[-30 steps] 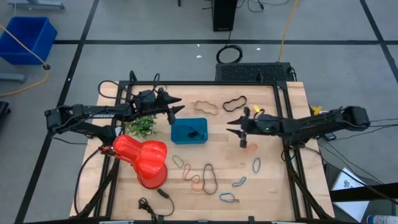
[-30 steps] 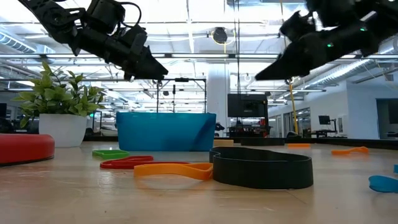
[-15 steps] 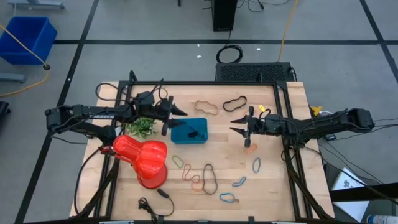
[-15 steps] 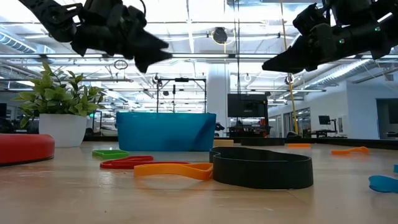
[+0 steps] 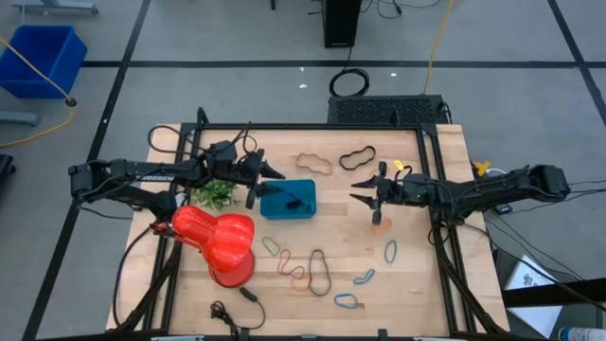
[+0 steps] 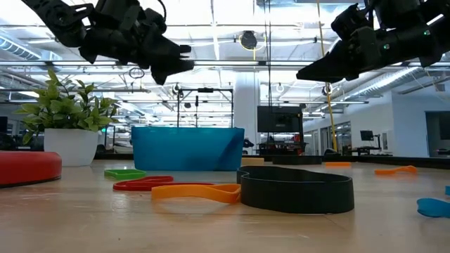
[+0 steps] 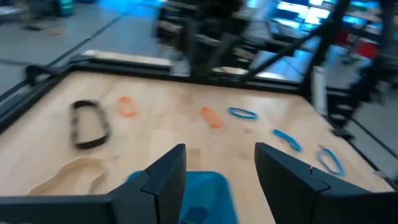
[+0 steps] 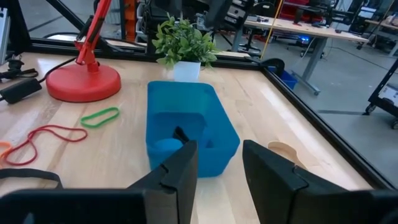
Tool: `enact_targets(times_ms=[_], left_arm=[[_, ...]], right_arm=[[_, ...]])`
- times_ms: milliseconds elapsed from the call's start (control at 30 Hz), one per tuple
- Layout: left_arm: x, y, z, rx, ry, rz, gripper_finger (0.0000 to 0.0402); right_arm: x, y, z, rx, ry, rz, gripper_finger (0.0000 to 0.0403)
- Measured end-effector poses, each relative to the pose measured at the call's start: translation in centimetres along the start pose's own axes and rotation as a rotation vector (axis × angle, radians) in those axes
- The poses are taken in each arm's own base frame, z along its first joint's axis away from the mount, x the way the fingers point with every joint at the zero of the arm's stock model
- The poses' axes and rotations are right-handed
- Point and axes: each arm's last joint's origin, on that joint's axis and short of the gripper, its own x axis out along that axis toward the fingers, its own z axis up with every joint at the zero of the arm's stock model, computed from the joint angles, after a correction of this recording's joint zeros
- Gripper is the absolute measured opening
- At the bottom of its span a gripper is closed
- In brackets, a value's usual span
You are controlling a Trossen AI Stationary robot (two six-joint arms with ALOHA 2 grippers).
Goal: Pick and place rubber bands into bin
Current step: Put the green rubber band into the blue bin
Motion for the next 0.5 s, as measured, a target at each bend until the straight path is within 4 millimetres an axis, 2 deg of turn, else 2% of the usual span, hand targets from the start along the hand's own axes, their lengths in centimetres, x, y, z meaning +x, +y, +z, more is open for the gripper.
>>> enact_targets(times_ms=[167,333,500], left_arm=[[0.4,-0.9,0.8,0.002,0.022,-0.120,0.0195],[1.5,-2.1,1.7,0.057,0.201,-0.074,0.0195],[2.9,-3.1,0.9,0.149,0.301,-0.108,0.0195]], right_arm=[[0.0,0.0,0.0,-0.016,0.000,0.000,0.0119],[0.0,0.0,0.0,-0.017,0.000,-0.001,0.0121],[0.0,0.0,0.0,-0.017,0.003,-0.002,0.0119]])
